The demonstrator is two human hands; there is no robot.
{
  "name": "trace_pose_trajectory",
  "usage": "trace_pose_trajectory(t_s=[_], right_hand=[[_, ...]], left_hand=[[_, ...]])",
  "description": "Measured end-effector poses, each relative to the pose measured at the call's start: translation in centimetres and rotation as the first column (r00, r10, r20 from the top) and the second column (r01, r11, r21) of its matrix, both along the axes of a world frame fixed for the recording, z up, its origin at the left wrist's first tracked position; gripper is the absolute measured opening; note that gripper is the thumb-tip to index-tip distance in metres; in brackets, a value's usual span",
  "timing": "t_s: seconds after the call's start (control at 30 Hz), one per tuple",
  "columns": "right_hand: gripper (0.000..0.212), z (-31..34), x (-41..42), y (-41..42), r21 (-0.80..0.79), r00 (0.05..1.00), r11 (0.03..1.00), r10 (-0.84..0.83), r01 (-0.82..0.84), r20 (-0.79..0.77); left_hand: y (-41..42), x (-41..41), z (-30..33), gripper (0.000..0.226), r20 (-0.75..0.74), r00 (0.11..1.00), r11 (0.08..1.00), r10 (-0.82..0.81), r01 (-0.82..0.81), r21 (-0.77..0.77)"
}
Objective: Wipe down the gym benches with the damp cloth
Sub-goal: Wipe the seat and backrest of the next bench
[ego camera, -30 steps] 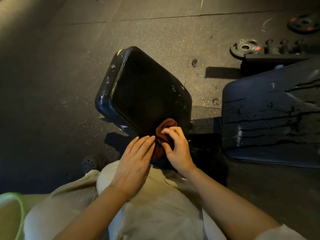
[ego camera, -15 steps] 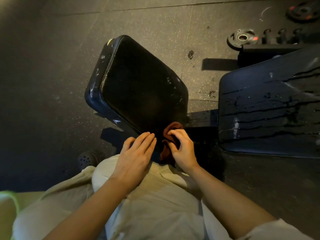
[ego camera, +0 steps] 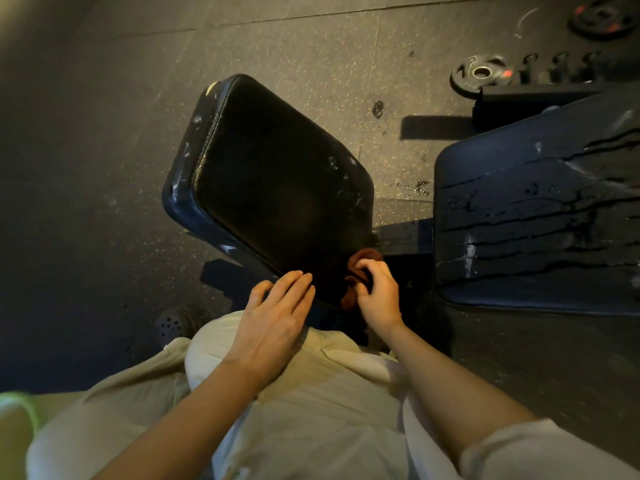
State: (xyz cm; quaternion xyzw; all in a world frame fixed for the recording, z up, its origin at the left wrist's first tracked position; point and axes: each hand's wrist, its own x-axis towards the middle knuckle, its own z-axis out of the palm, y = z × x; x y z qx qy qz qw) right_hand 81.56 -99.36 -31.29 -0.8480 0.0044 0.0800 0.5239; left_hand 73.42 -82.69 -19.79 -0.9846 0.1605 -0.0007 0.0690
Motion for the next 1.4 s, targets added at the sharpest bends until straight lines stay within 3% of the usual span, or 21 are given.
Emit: trace_pose_trajectory(t_s=[0.07, 0.1, 0.2, 0.27, 0.33, 0.53, 0.73, 0.93, 1.03, 1.1, 1.2, 1.4], right_hand=[[0.028, -1.0, 0.8, -1.6, -0.051, 0.989, 0.997, -0.071, 0.065, -0.133], [0.026, -0.8, 0.8, -1.9, -0.057, 0.988, 0.995, -0.092, 0.085, -0.123], [0.03, 1.7, 0.3, -0.8, 0.055, 0.989, 0.995, -0.084, 0.078, 0.119], [0.037, 2.4, -0.6, 0.7, 0.085, 0.979, 0.994, 0.047, -0.064, 0.197], [0.044, 1.7, -1.0, 1.3, 0.054, 0.975, 0.988, 0.133, -0.144, 0.175], [0.036, 0.3, 0.5, 0.1, 0.023, 0.995, 0.997, -0.068, 0.07, -0.078], [0.028, 0.9, -2.3, 1.4, 0.041, 0.995, 0.999, 0.029, -0.033, 0.093], [0.02, -2.1, -0.1, -1.8, -0.13, 0.964, 0.985, -0.138, 0.111, -0.228], [0.029, -0.2, -0.9, -1.5, -0.011, 0.979, 0.982, -0.188, 0.188, -0.079], [0.036, 1.4, -1.6, -0.3, 0.13, 0.995, 0.989, -0.083, 0.075, 0.056], [0.042, 1.1, -1.9, 0.9, 0.098, 0.991, 0.992, 0.061, -0.073, 0.123], [0.041, -0.6, 1.1, 0.3, 0.051, 0.963, 0.976, -0.197, 0.21, -0.184]], left_hand=[[0.0, 0.0, 0.0, 0.066, -0.027, 1.0, 1.0, 0.012, -0.012, 0.004], [0.0, 0.0, 0.1, 0.068, -0.038, 0.999, 1.0, 0.024, -0.024, 0.002], [0.0, 0.3, 0.2, 0.071, -0.054, 0.998, 0.999, 0.035, -0.035, 0.009], [0.0, 0.5, 0.2, 0.073, -0.057, 0.998, 0.999, 0.032, -0.031, 0.021], [-0.2, 0.7, 0.1, 0.073, -0.062, 0.998, 0.999, 0.029, -0.028, 0.03], [-0.7, 1.0, -0.6, 0.067, -0.052, 0.999, 1.0, -0.003, 0.004, 0.023], [-1.1, 1.4, -1.3, 0.062, -0.06, 0.998, 1.0, 0.002, 0.0, 0.026], [-1.3, 1.2, -1.5, 0.064, -0.05, 0.998, 0.999, 0.04, -0.04, 0.013], [-1.4, 1.4, -1.3, 0.06, -0.054, 0.997, 0.998, 0.062, -0.062, -0.002], [-1.4, 1.3, -1.2, 0.062, -0.072, 0.995, 0.997, 0.073, -0.073, 0.002], [-1.4, 1.3, -0.9, 0.066, -0.095, 0.992, 0.996, 0.085, -0.084, 0.015], [-1.6, 1.3, -0.5, 0.07, -0.121, 0.987, 0.994, 0.105, -0.103, 0.018]])
